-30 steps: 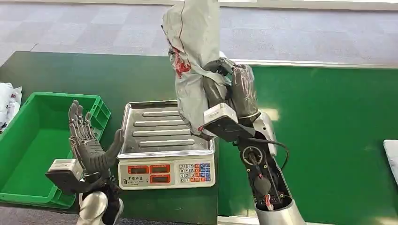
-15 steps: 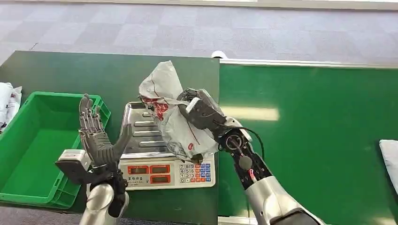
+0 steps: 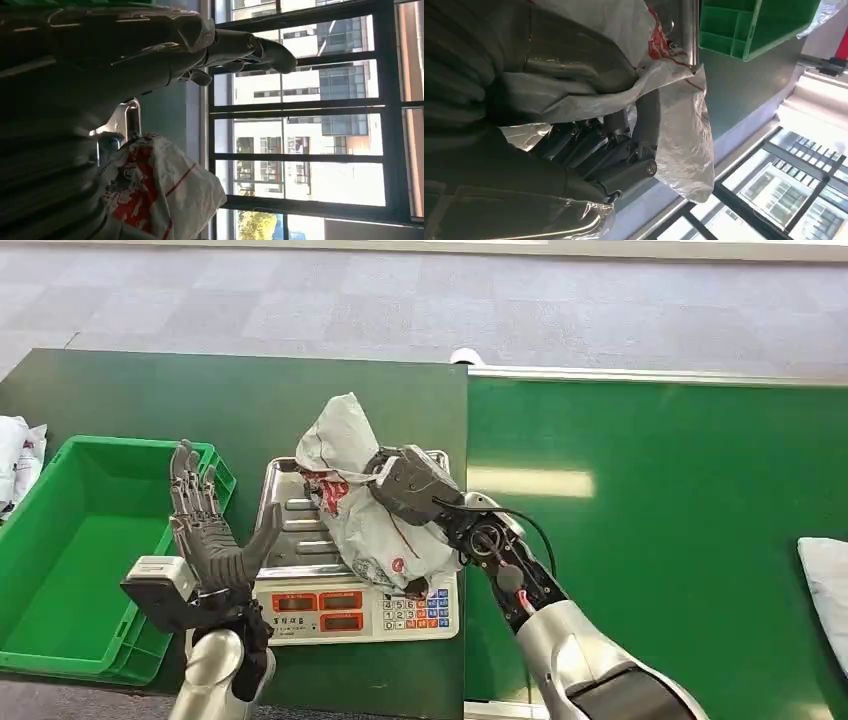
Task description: Moved the parcel from conveyor to table for the left to box.
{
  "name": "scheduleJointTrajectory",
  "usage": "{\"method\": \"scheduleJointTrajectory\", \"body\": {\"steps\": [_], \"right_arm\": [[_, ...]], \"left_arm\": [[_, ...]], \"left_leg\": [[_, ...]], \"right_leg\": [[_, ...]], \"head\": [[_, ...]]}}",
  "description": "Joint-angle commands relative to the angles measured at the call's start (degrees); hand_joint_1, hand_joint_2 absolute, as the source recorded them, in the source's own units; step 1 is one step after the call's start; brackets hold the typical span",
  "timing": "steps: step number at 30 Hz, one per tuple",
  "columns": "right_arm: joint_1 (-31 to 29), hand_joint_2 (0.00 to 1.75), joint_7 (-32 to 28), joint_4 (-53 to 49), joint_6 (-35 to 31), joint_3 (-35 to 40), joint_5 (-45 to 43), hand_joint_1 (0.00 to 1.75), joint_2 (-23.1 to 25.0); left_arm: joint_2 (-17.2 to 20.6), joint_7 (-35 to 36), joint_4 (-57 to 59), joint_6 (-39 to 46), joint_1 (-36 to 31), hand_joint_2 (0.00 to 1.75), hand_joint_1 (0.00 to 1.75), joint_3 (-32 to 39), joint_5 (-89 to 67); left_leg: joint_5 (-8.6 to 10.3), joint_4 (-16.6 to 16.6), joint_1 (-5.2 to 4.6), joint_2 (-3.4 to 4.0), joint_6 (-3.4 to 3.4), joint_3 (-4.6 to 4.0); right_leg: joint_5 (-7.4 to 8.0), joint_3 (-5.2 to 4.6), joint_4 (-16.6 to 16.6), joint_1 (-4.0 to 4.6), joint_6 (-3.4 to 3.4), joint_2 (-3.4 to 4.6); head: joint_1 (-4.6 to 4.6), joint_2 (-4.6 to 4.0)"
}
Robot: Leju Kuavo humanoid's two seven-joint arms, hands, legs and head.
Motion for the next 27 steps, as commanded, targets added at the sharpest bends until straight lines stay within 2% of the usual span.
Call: {"method": "scheduleJointTrajectory", "body": {"steps": [1,2,10,16,23,27], "right_arm": [[-3.39,1.75,0.33,5.90,-0.98,1.89,0.50,1.40,0.09],[-3.43,1.75,0.64,5.73,-2.52,1.80,0.96,0.00,0.27],[-1.97,1.75,2.92,0.80,-9.86,-0.95,1.77,0.00,0.16],[1.10,1.75,7.30,-6.80,-16.19,-0.52,6.66,0.00,-0.73],[8.55,1.75,13.49,-21.84,-20.15,-0.34,11.46,0.00,-3.47],[15.94,1.75,20.32,-35.22,-26.42,0.00,20.35,0.00,-5.70]], "left_arm": [[0.69,0.13,2.49,-0.05,-0.99,1.75,0.00,0.50,0.44],[0.63,0.15,1.95,-0.17,-0.67,1.75,0.00,0.71,0.45],[0.20,0.77,-1.63,0.01,1.59,1.75,0.00,2.25,-1.04],[0.56,0.76,-2.60,0.42,0.69,1.75,0.00,2.65,-3.23],[1.62,1.66,-6.54,0.40,1.42,1.75,0.00,2.81,-7.20],[2.19,5.51,-8.82,-4.67,2.45,1.75,0.00,1.71,-8.23]], "left_leg": [[0.01,-0.03,0.00,-0.04,0.05,0.05],[0.03,-0.05,0.01,-0.06,0.07,0.08],[0.00,0.00,0.01,0.02,0.06,0.02],[0.02,-0.04,0.04,-0.08,0.09,0.06],[0.03,-0.06,0.04,-0.11,0.07,0.04],[0.02,-0.09,0.05,-0.20,0.11,0.09]], "right_leg": [[-0.01,0.06,-0.01,0.03,-0.10,-0.07],[0.01,0.09,-0.04,0.04,-0.14,-0.10],[0.01,0.02,-0.01,0.04,-0.10,-0.02],[0.00,0.10,-0.06,0.08,-0.17,-0.14],[0.00,0.08,-0.08,0.07,-0.12,-0.16],[-0.03,0.18,-0.14,0.09,-0.16,-0.26]], "head": [[0.00,0.00],[0.02,0.00],[0.00,0.00],[0.02,0.00],[0.00,0.00],[0.02,0.00]]}}
